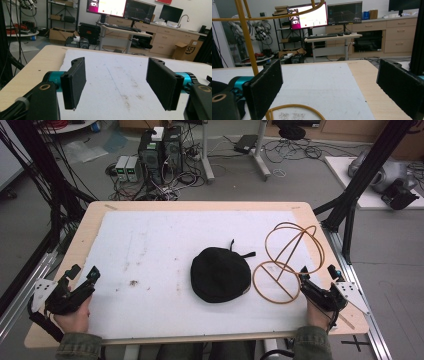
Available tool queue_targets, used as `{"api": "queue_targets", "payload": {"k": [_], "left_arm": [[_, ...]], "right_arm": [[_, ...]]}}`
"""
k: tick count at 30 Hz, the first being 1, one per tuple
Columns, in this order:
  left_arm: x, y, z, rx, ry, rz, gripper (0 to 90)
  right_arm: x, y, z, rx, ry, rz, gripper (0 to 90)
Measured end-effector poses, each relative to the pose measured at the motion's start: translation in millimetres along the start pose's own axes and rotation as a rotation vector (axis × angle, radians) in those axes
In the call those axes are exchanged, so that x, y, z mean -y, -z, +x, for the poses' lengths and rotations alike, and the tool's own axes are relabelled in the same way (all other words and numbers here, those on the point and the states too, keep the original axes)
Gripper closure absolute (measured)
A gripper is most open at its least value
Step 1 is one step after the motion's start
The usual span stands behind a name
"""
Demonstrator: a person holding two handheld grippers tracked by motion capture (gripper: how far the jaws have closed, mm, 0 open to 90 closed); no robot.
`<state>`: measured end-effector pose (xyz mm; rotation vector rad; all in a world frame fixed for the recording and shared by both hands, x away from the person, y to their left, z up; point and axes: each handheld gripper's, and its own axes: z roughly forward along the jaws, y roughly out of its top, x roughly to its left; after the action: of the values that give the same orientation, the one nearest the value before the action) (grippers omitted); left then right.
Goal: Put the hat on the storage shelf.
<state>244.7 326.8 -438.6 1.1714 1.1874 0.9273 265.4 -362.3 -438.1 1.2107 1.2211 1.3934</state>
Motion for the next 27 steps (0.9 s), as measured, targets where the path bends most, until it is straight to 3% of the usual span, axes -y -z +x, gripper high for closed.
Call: {"api": "queue_targets", "payload": {"k": [27], "left_arm": [[1.2, -2.1, -1.0, 0.01, 0.005, 0.005, 32.2]], "right_arm": [[0.2, 0.6, 0.0, -0.001, -0.008, 0.002, 5.8]]}}
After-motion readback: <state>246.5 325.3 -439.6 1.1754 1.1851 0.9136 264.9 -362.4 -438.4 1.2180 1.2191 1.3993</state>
